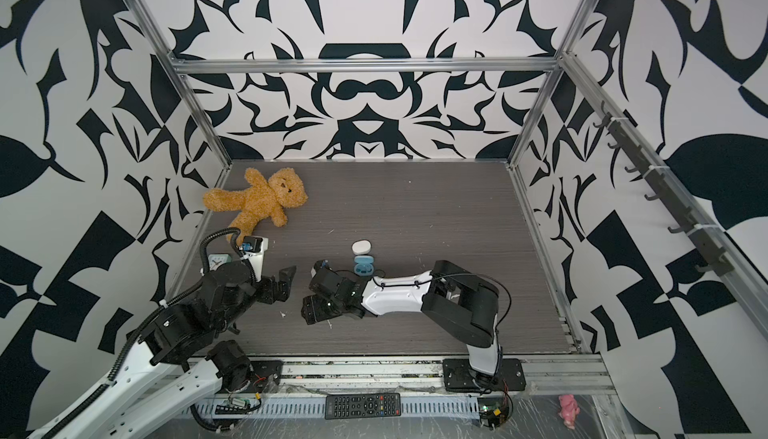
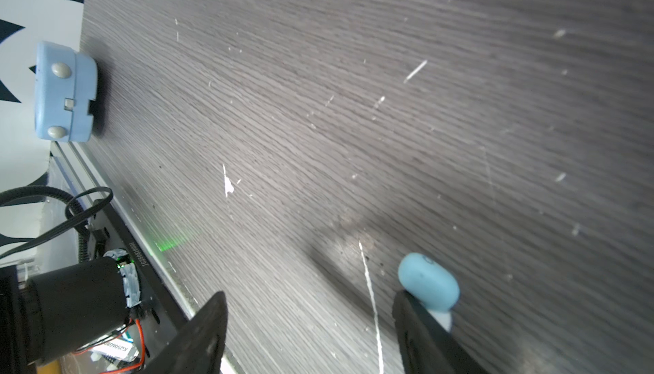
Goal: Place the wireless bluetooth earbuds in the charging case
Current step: 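Move the open right gripper down to the other light-blue earbud near the robot, then align the right gripper fingers around the light-blue earbud and close on it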
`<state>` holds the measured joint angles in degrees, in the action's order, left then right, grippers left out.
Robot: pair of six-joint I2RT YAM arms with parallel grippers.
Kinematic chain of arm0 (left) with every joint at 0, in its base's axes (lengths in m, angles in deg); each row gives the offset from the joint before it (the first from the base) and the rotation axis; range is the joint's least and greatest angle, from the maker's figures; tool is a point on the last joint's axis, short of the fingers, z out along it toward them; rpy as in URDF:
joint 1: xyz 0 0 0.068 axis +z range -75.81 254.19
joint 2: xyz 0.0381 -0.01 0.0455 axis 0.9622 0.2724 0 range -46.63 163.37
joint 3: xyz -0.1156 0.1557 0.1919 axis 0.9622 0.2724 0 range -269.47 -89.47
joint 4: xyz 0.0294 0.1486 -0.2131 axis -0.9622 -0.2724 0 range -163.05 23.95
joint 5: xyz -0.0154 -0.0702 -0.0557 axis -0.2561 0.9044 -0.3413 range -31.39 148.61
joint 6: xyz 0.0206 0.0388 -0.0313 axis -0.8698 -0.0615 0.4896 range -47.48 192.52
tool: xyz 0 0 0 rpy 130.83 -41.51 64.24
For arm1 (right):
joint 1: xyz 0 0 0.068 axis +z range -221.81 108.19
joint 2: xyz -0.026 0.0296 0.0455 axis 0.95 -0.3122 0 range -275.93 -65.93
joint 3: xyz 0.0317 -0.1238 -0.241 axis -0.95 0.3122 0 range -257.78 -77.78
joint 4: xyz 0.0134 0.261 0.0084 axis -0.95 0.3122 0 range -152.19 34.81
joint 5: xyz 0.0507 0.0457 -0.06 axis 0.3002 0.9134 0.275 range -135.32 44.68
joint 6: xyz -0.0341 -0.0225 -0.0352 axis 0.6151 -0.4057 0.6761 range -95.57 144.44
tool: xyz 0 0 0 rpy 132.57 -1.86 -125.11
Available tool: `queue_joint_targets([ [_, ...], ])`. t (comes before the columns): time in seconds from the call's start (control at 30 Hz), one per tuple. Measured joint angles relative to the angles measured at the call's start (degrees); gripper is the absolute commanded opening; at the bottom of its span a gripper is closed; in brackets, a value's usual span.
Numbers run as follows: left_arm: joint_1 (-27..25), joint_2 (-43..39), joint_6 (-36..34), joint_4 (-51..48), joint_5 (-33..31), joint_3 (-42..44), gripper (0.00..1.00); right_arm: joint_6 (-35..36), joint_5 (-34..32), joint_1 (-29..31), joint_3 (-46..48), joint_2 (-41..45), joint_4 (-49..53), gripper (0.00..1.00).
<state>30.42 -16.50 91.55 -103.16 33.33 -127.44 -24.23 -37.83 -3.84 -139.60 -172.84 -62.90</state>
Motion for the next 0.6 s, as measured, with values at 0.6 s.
queue_joint_targets([
  [0.6,0.0,0.0,-0.4,0.0,0.9,0.1,0.99,5.3,-2.3,-1.6,1.1,8.2,4.6,0.73],
])
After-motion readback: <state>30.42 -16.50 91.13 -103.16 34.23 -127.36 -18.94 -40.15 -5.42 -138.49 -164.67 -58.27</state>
